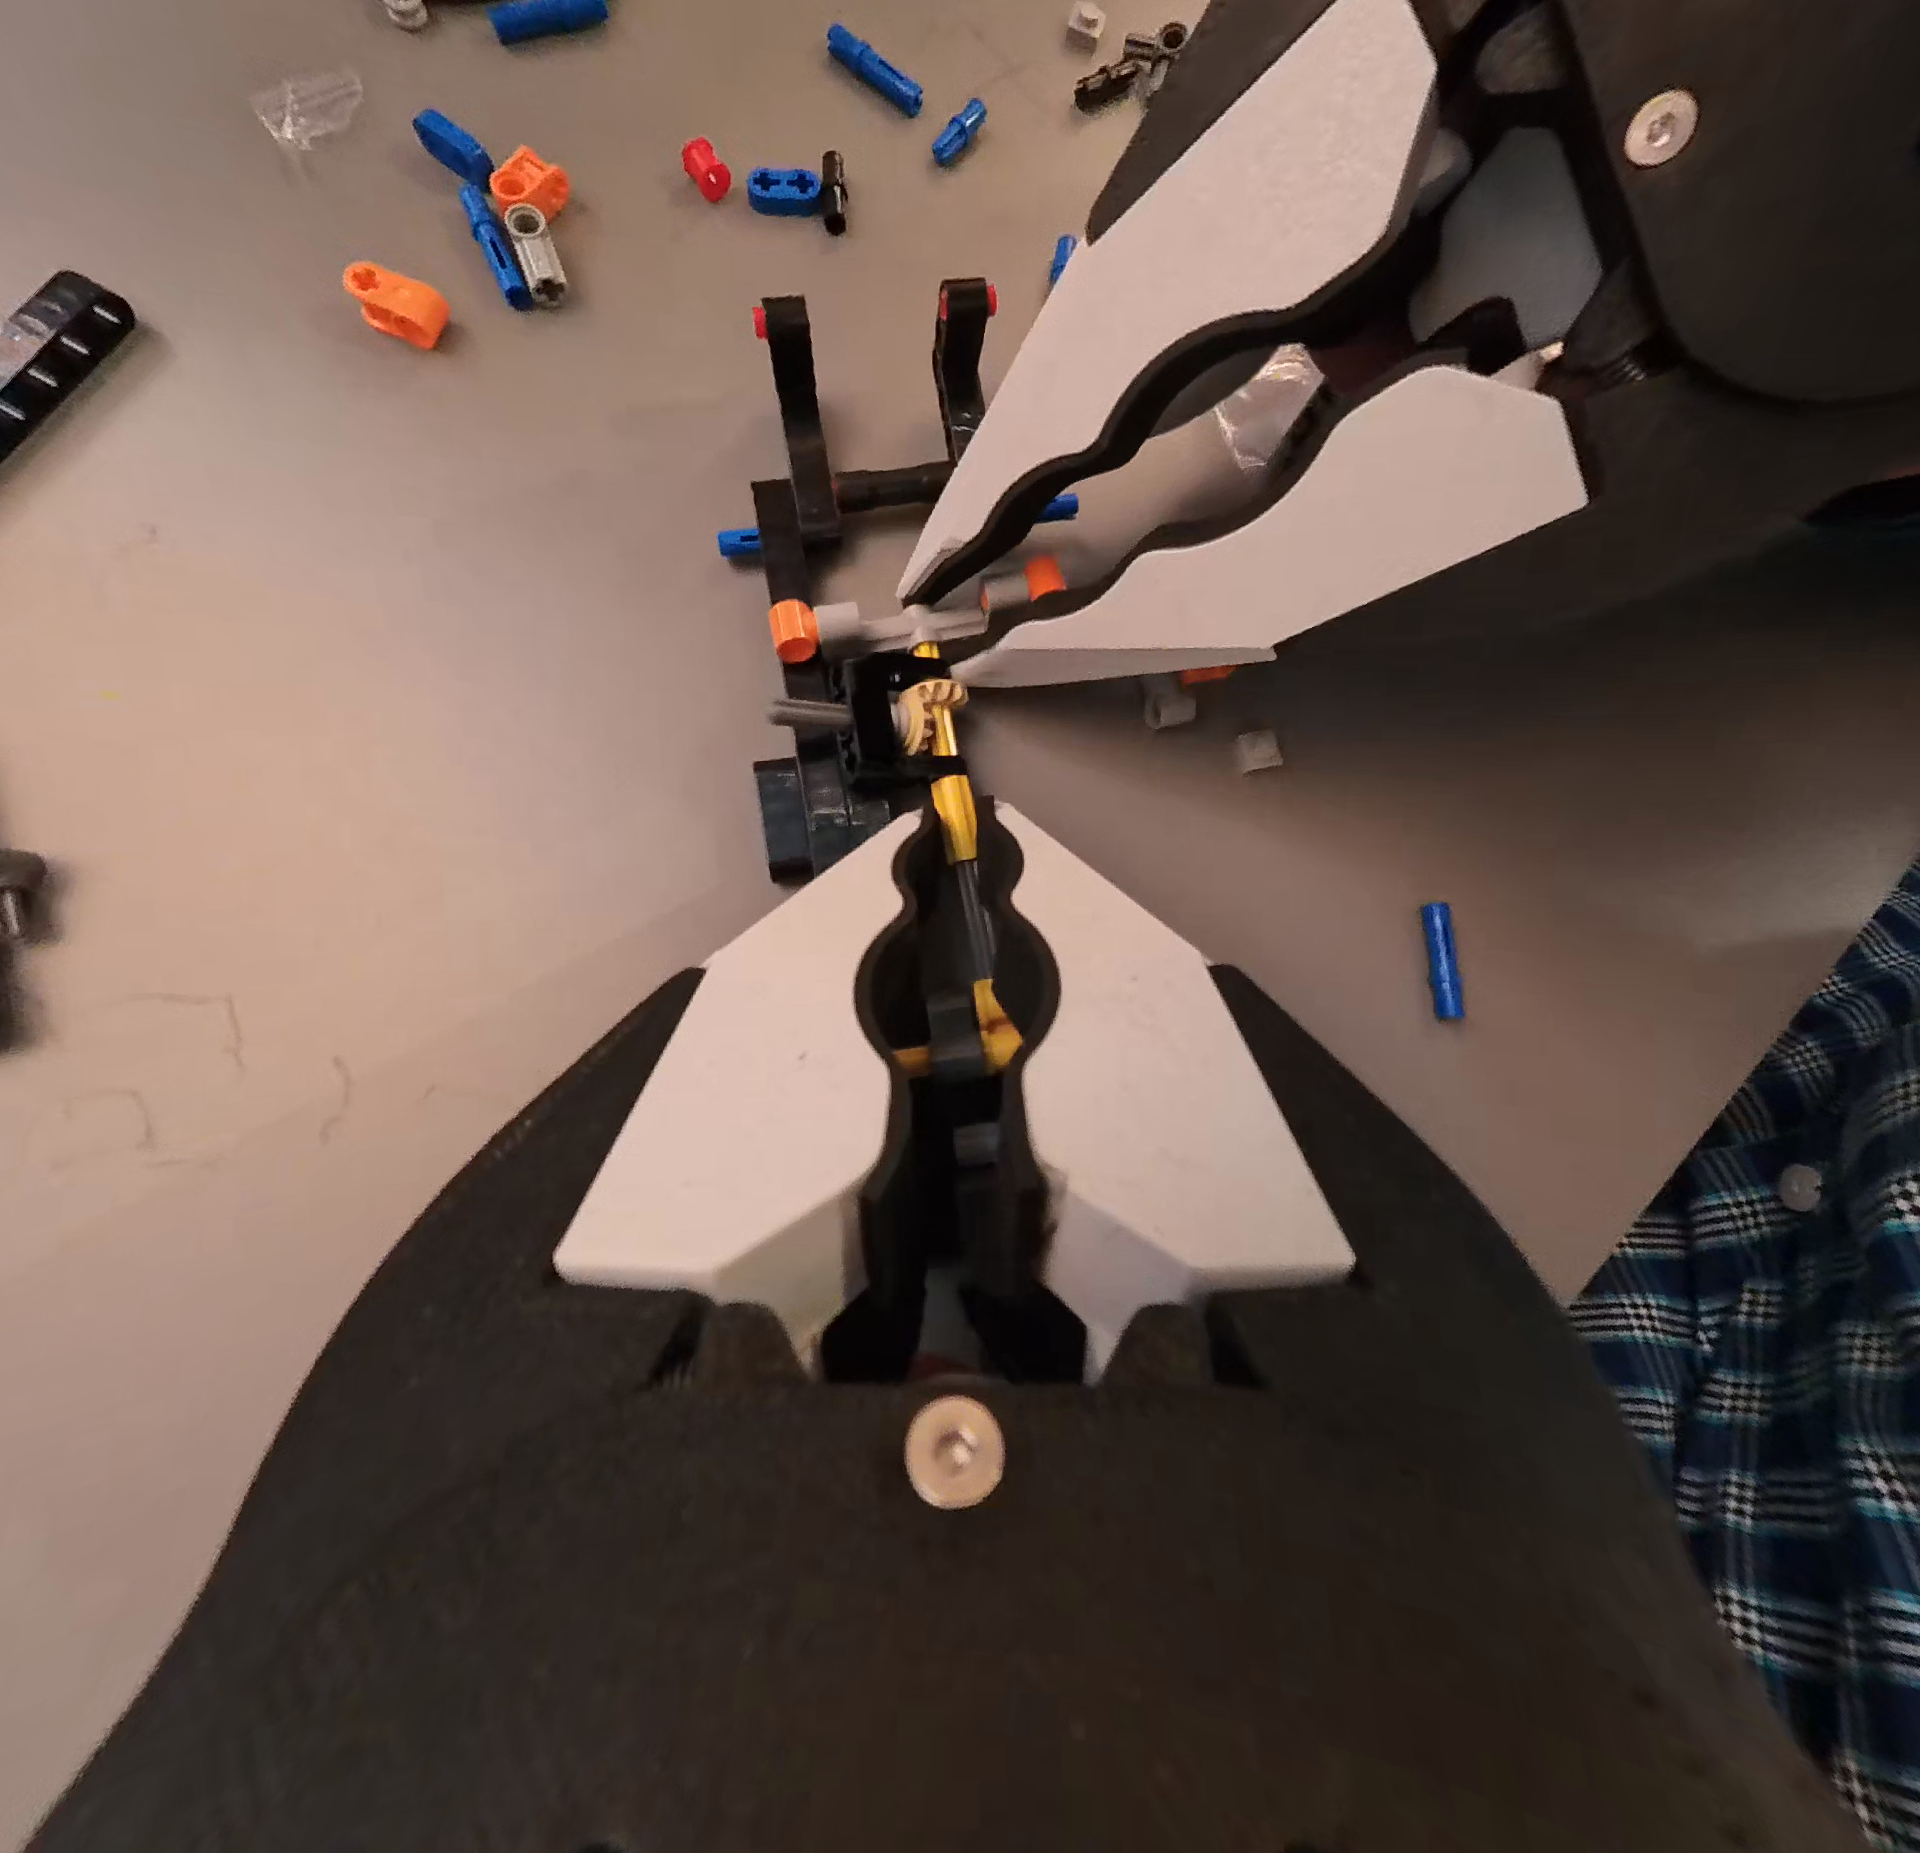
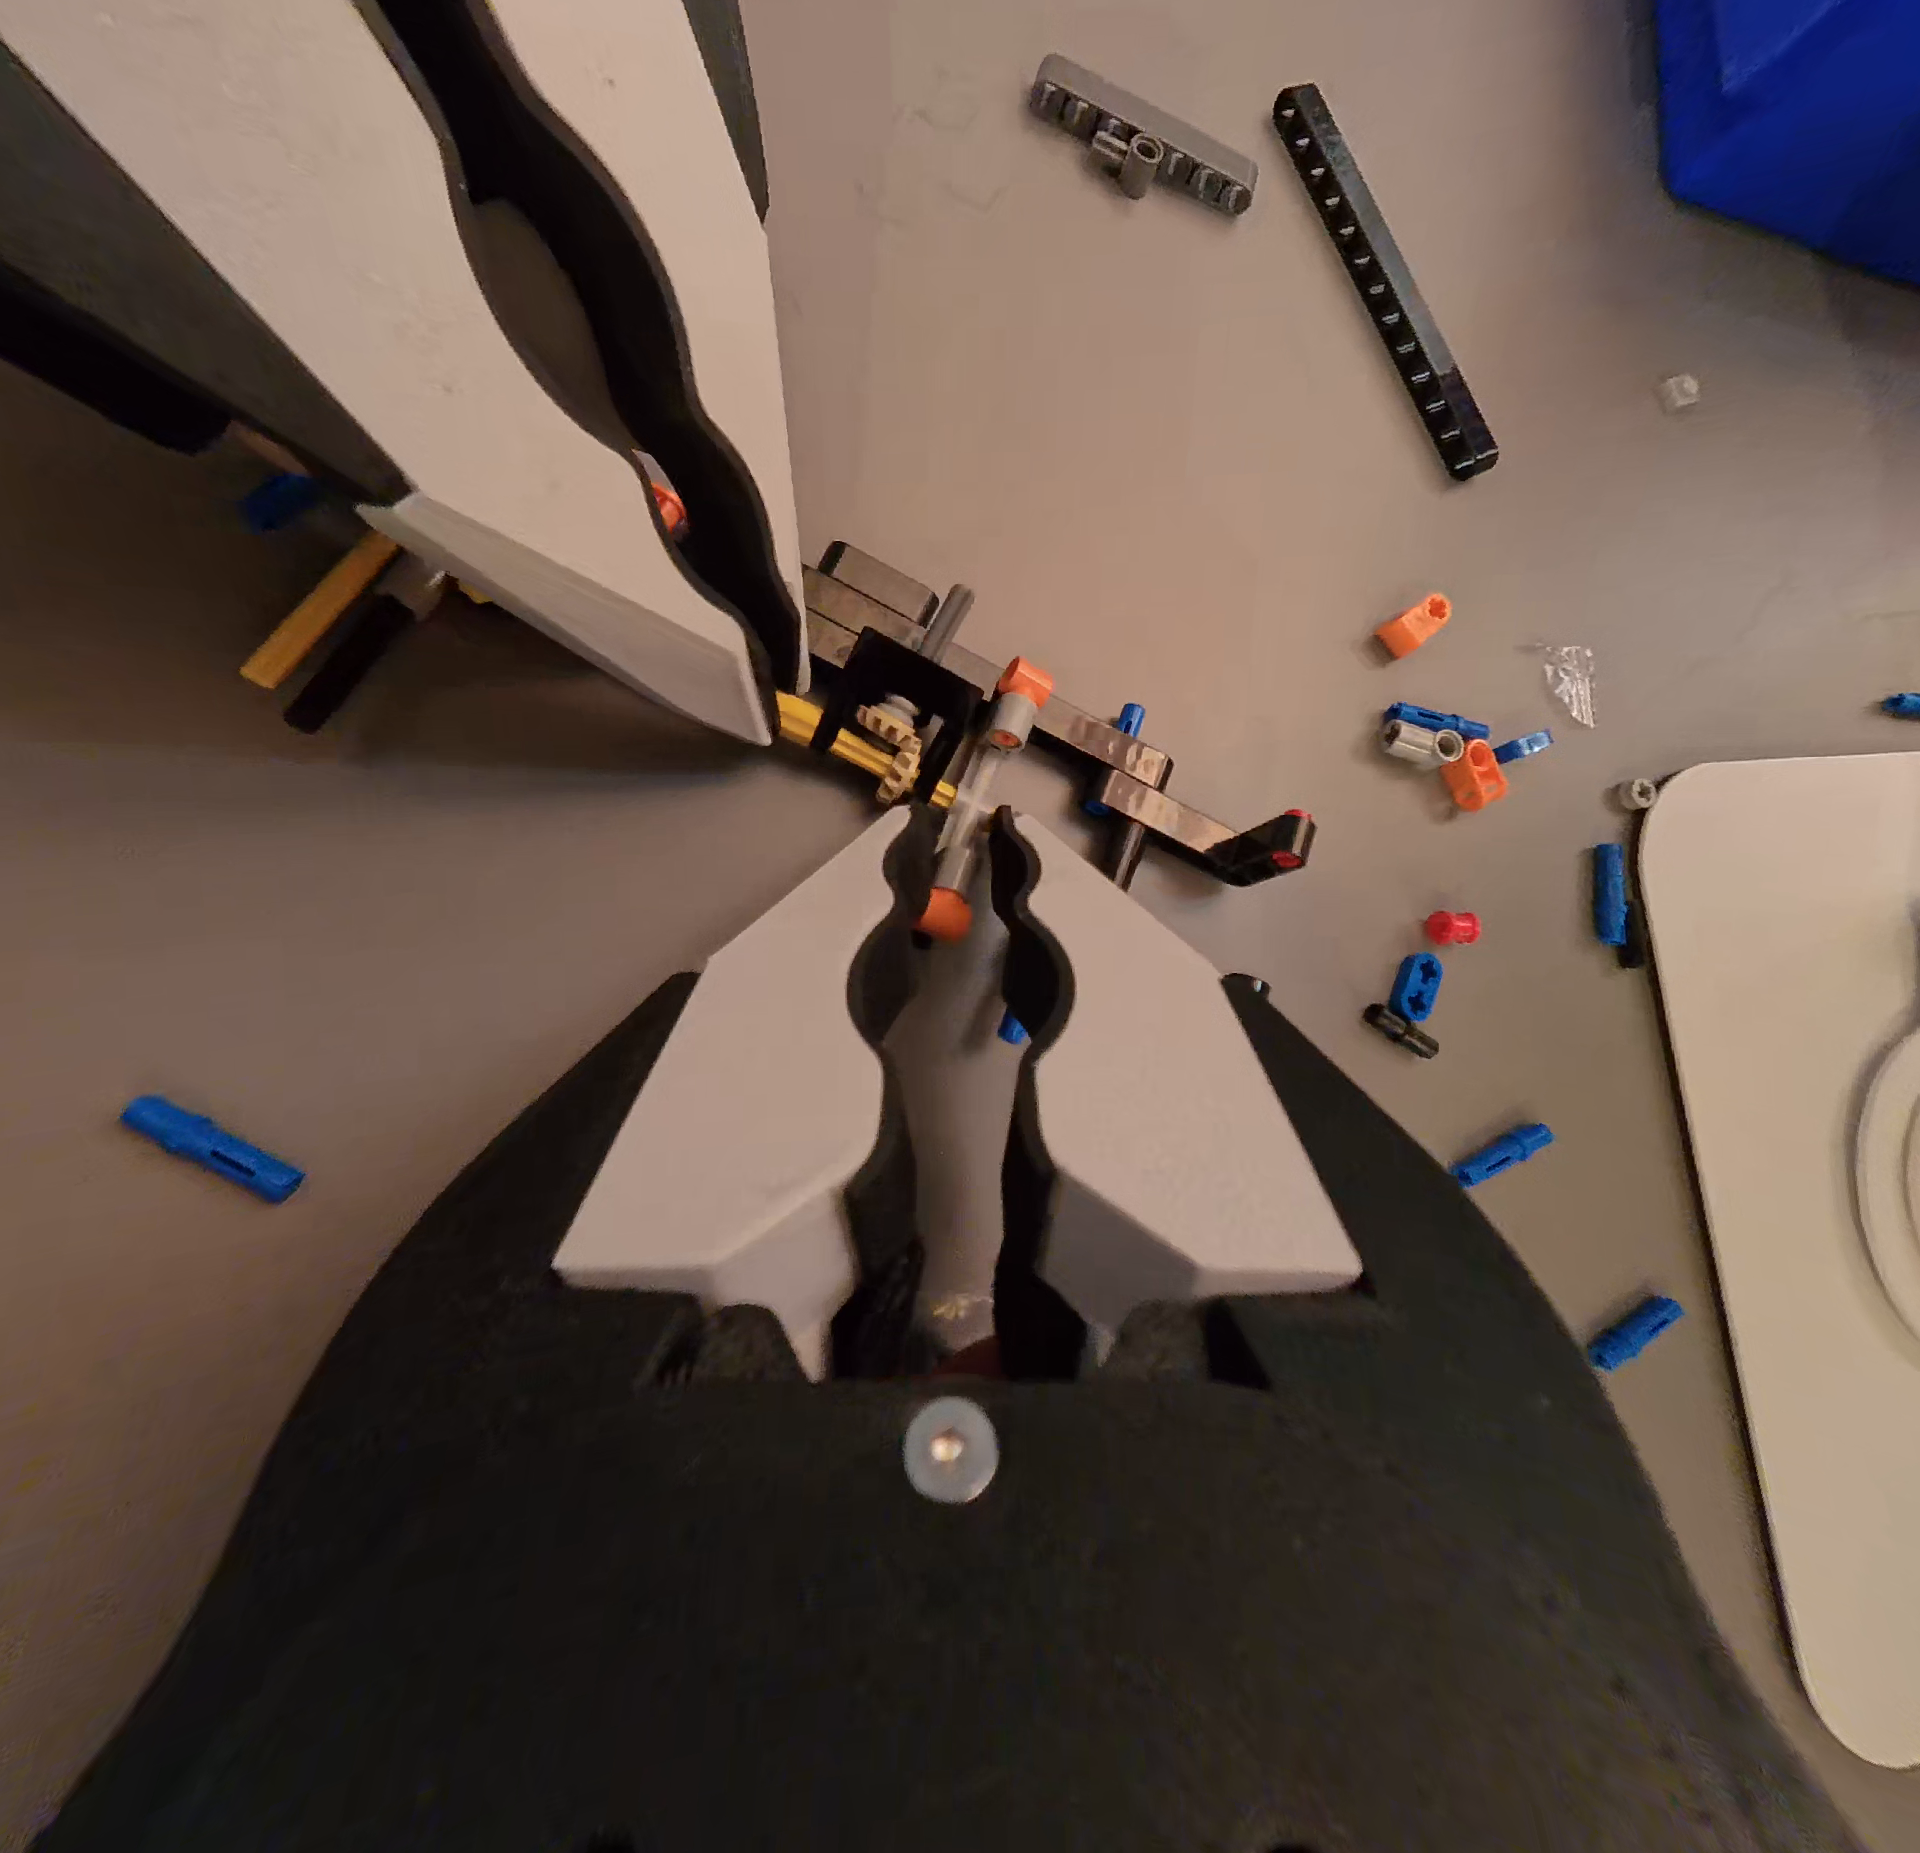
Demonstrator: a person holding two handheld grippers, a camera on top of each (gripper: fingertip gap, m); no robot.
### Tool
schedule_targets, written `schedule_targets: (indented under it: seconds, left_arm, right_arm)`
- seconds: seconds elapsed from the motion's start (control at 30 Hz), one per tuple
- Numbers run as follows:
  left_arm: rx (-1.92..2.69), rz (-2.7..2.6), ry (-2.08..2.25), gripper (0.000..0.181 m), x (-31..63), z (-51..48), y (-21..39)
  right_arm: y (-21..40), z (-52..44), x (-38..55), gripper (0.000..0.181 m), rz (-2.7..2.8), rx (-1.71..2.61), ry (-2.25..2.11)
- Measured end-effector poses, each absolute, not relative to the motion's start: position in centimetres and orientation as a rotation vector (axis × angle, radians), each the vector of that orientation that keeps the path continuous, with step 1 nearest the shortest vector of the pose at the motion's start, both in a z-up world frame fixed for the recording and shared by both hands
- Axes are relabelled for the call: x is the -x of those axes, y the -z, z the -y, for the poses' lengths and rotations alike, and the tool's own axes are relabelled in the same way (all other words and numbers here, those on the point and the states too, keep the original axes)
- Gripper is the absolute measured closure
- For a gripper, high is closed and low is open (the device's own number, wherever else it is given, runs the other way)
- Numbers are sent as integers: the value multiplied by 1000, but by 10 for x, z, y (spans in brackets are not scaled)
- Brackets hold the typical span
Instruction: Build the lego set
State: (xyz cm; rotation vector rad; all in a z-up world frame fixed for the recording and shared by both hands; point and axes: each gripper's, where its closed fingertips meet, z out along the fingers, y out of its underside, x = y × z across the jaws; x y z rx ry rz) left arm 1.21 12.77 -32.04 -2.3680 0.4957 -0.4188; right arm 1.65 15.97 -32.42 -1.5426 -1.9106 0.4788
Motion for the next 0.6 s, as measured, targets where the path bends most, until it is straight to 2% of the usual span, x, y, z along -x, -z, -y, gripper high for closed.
schedule_targets:
  seconds: [0.4,0.6]
  left_arm:
    - [2364,-474,414,178,-12,-130,319]
    - [2367,-470,409,178,-12,-130,320]
  right_arm:
    - [320,-161,-18,166,1874,1610,-520]
    - [322,-162,-17,170,1827,1642,-537]
